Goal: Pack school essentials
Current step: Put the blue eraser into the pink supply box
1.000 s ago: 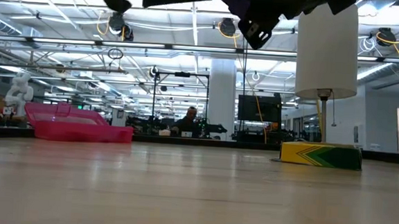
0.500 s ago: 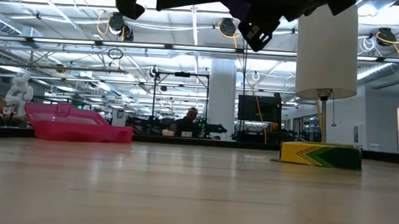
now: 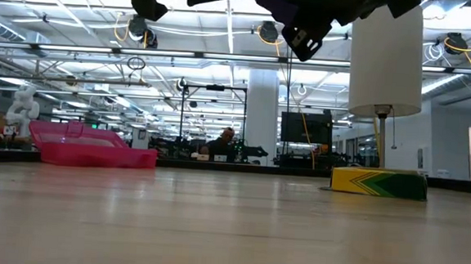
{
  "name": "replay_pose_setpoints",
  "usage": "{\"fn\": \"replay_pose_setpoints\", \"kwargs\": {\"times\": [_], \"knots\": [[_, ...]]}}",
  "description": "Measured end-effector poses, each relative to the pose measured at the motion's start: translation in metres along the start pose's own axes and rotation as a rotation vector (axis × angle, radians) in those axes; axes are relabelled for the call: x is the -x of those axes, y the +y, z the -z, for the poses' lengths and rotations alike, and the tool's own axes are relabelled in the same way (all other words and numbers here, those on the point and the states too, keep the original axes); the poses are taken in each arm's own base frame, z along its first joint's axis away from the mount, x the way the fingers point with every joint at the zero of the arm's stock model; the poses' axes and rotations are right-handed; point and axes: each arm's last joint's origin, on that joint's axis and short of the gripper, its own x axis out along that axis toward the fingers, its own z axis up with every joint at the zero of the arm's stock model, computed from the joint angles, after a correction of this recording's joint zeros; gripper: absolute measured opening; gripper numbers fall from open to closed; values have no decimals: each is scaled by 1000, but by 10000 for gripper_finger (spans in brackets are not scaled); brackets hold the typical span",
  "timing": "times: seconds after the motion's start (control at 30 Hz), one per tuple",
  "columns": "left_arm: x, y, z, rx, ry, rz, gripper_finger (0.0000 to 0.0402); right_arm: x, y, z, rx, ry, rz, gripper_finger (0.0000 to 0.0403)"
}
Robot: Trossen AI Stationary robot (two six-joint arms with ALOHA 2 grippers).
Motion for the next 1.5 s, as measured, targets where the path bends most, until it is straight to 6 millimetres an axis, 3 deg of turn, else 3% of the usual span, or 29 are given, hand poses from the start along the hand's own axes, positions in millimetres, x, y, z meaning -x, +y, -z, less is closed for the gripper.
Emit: {"fn": "replay_pose_setpoints", "kwargs": {"times": [0.23,0.43,0.53,0.73,0.93,1.2,1.33,1.5], "knots": [[-1,2,6,33,27,13,10,1,-3,0,-6,4,16,86],[-2,3,7,55,36,13,24,2,-6,-1,-19,-4,36,94],[-2,1,8,52,40,27,20,2,-6,-4,-12,-39,50,127],[-2,0,9,73,35,54,12,5,-7,-7,-11,-67,124,236],[5,1,12,53,119,69,20,27,2,-14,-9,-103,194,298],[35,30,18,83,263,25,16,68,24,-10,74,-51,358,300],[51,55,34,103,366,-19,10,70,26,5,131,-30,351,300],[75,89,70,177,535,-72,11,67,16,28,171,-9,386,299]]}}
